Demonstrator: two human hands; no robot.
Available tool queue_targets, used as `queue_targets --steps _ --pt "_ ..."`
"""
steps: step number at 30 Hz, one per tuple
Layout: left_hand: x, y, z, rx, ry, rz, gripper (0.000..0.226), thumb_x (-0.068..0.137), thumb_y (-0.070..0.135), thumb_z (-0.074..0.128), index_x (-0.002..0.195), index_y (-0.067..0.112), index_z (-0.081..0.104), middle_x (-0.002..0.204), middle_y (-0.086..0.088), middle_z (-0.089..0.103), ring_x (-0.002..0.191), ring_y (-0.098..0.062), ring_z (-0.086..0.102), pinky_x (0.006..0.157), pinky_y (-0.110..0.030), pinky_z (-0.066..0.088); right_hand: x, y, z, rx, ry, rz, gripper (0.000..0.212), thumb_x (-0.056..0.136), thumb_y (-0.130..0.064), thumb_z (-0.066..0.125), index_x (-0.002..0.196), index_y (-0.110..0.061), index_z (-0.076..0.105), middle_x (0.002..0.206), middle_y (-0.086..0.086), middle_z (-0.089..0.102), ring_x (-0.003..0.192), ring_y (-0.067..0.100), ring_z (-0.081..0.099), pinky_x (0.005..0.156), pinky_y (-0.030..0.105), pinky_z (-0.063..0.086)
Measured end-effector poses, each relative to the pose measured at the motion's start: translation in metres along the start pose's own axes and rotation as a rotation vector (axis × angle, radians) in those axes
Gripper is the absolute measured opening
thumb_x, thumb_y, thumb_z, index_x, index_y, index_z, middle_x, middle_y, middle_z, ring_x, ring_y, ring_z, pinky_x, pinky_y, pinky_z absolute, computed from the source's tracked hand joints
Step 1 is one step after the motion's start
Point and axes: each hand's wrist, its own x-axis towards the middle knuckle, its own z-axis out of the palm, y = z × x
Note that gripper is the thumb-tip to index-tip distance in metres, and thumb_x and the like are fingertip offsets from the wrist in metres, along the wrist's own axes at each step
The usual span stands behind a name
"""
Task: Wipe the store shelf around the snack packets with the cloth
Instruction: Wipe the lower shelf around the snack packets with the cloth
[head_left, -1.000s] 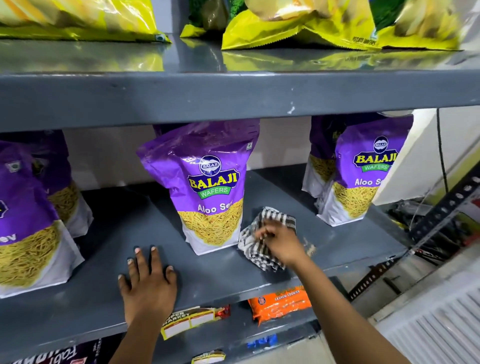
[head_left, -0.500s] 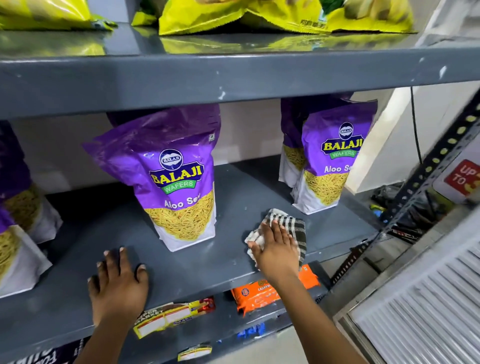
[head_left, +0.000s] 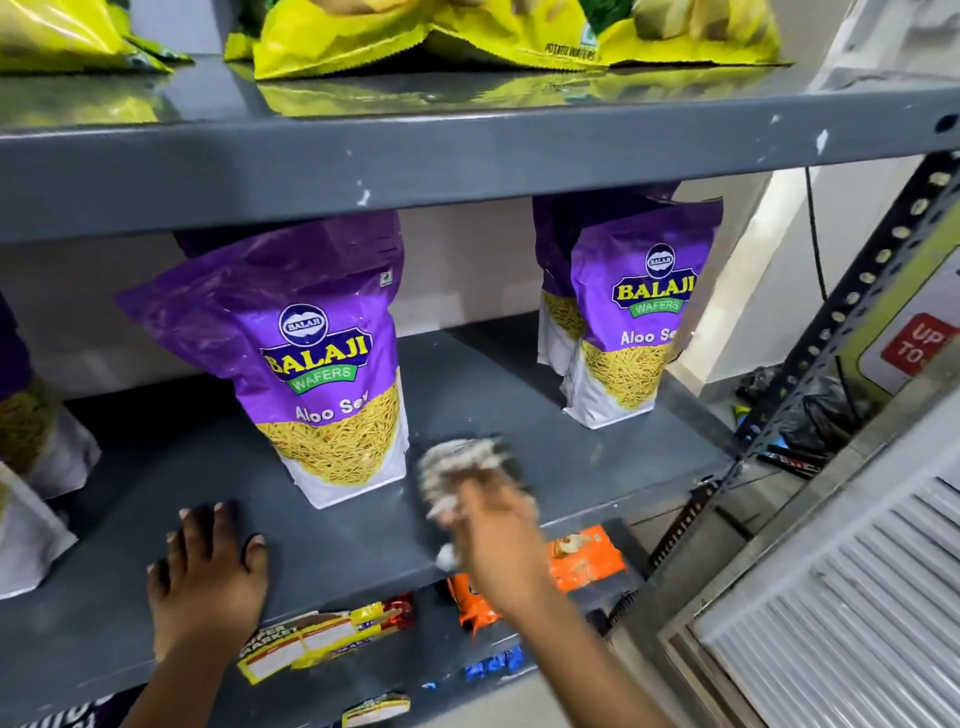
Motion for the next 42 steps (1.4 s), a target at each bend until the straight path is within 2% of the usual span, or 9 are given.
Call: queue_targets --steps 3,8,13,17,21,24,32,36,42 --pt "0.000 -0.001 0.002 0.011 -0.010 -0.005 0.078 0.075 0.046 0.022 0.132 -0.004 0.041 0.142 -0.037 0.033 0.126 -0.056 0.036 0.101 -0.068 0.028 -0.006 0.003 0.020 -0.085 0.006 -0.198 0.037 0.072 -0.028 0.058 0.108 -0.023 0.059 0.108 0.001 0.070 0.104 0.021 0.063 0.090 0.024 0.048" --pt "0.002 -0.003 0.003 0.019 -0.020 -0.012 0.077 0.076 0.047 0.022 0.134 0.000 0.040 0.144 -0.033 0.032 0.127 -0.054 0.035 0.102 -0.066 0.028 0.001 0.098 -0.016 -0.047 -0.065 0.190 0.056 0.087 -0.020 0.049 0.139 -0.022 0.030 0.121 0.015 0.061 0.115 0.027 0.052 0.092 0.034 0.043" --pt "0.003 -0.001 0.006 0.027 0.004 -0.019 0.075 0.076 0.046 0.021 0.128 -0.001 0.047 0.138 -0.035 0.040 0.121 -0.056 0.042 0.097 -0.068 0.033 -0.006 0.131 -0.067 0.070 0.231 0.453 0.035 0.082 -0.007 0.055 0.116 -0.014 0.058 0.104 0.025 0.069 0.091 0.041 0.064 0.070 0.040 0.050" --pt "0.004 -0.002 0.006 0.029 0.030 -0.012 0.074 0.076 0.046 0.022 0.129 -0.001 0.047 0.140 -0.033 0.039 0.123 -0.055 0.040 0.099 -0.067 0.031 0.041 0.057 -0.042 0.179 0.378 0.295 0.033 0.075 -0.005 0.054 0.107 -0.010 0.062 0.090 0.026 0.070 0.080 0.044 0.063 0.067 0.044 0.053" --pt "0.008 -0.005 0.008 0.017 0.059 -0.037 0.068 0.077 0.041 0.031 0.133 0.006 0.043 0.146 -0.026 0.035 0.130 -0.048 0.036 0.104 -0.061 0.029 0.119 0.018 -0.001 0.013 -0.043 0.207 0.048 0.087 -0.009 0.044 0.134 -0.013 0.039 0.143 0.014 0.043 0.132 0.036 0.033 0.106 0.046 0.033" --pt "0.010 -0.008 0.012 -0.003 0.056 -0.052 0.068 0.076 0.043 0.032 0.135 0.010 0.042 0.148 -0.022 0.034 0.132 -0.044 0.035 0.106 -0.059 0.028 0.147 0.030 0.013 -0.058 -0.344 0.355 0.058 0.091 -0.013 0.035 0.145 -0.016 0.013 0.158 0.008 0.008 0.144 0.036 0.004 0.116 0.051 0.011" --pt "0.008 -0.002 0.007 -0.041 0.062 -0.052 0.083 0.069 0.054 0.016 0.136 0.011 0.040 0.151 -0.018 0.030 0.136 -0.040 0.031 0.109 -0.055 0.024 0.075 0.035 -0.008 -0.349 -0.176 0.489 0.040 0.090 -0.012 0.039 0.129 -0.008 0.038 0.135 0.018 0.048 0.123 0.037 0.046 0.098 0.045 0.042" --pt "0.006 0.005 0.006 -0.090 0.090 -0.059 0.087 0.066 0.054 0.017 0.134 0.008 0.045 0.150 -0.020 0.031 0.134 -0.043 0.034 0.108 -0.056 0.024 0.089 0.026 -0.012 -0.274 0.061 0.404 0.040 0.086 -0.010 0.041 0.126 -0.012 0.041 0.134 0.018 0.049 0.121 0.036 0.045 0.094 0.043 0.039" --pt "0.010 0.004 0.002 -0.085 0.021 -0.115 0.074 0.069 0.044 0.030 0.137 0.015 0.040 0.155 -0.011 0.024 0.139 -0.034 0.026 0.113 -0.049 0.018 0.135 0.043 0.000 -0.272 -0.323 0.362 0.052 0.093 -0.013 0.032 0.142 -0.014 0.018 0.153 0.023 0.018 0.141 0.038 0.015 0.113 0.049 0.021"
